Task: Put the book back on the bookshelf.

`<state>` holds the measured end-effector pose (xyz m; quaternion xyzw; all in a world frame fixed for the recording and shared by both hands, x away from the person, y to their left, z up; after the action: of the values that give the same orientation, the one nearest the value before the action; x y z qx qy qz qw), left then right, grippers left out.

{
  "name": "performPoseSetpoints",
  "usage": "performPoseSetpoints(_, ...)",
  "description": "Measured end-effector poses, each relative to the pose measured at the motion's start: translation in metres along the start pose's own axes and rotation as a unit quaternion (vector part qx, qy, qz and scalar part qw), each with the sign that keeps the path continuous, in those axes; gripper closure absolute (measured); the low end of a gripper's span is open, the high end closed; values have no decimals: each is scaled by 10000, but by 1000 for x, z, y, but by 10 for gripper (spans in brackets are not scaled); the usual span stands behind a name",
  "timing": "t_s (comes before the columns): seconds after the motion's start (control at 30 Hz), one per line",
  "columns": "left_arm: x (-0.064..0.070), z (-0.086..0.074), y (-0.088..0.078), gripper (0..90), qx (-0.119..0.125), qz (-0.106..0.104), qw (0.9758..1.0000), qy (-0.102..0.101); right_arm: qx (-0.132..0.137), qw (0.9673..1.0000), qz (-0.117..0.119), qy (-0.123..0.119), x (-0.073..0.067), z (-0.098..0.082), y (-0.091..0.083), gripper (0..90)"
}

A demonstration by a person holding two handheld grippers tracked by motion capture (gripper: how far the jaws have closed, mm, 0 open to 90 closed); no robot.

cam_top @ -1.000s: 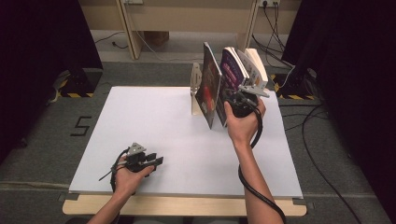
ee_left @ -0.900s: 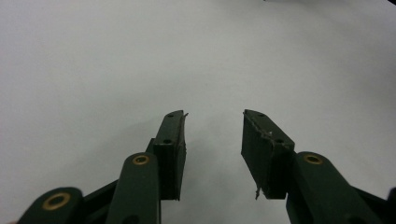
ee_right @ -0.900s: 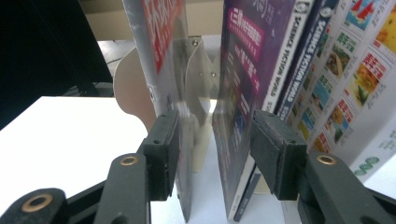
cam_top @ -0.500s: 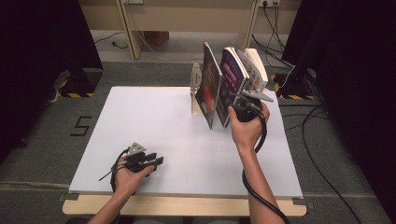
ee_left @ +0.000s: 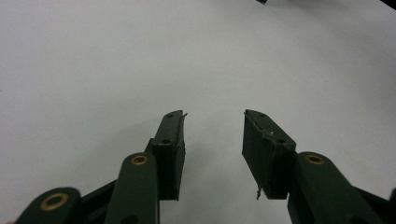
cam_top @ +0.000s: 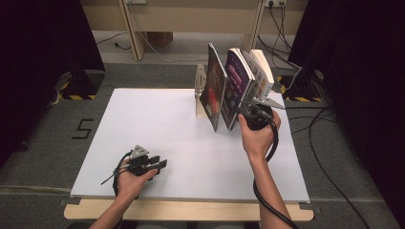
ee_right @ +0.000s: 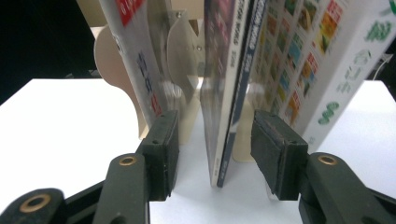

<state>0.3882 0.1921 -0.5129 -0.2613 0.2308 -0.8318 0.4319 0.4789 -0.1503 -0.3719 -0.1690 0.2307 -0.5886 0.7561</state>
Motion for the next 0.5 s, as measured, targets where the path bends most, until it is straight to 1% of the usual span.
performPoseSetpoints(0.27,0,0,-1,577,14,6,10000,-2,-148,9999,17,64,6,-12,-1,518)
performPoseSetpoints(0.37,0,0,-1,577,5,19,10000,-11,-178,9998,7,35,8,-15,-2,515)
performPoseSetpoints(0.4,0,0,-1,577,1,17,10000,-7,-199,9998,21,61,8,-16,-2,514)
performPoseSetpoints(0.43,0,0,-1,577,1,17,10000,-7,-244,9996,96,121,9,-18,-2,512)
performPoseSetpoints(0.5,0,0,-1,575,3,14,10000,-12,-268,9995,106,138,9,-19,-4,512)
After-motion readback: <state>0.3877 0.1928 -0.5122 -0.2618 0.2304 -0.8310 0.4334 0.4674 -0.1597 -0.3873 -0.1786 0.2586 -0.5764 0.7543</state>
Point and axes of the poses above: each handheld gripper's, and its own axes: y roughly forward along the jaws, z roughly out of its top, x roughly to its right, the point moved 4 cm from there along y, roughly forward along the jaws, and after that the axes turned 3 degrees about -x, right-handed, at the moved point
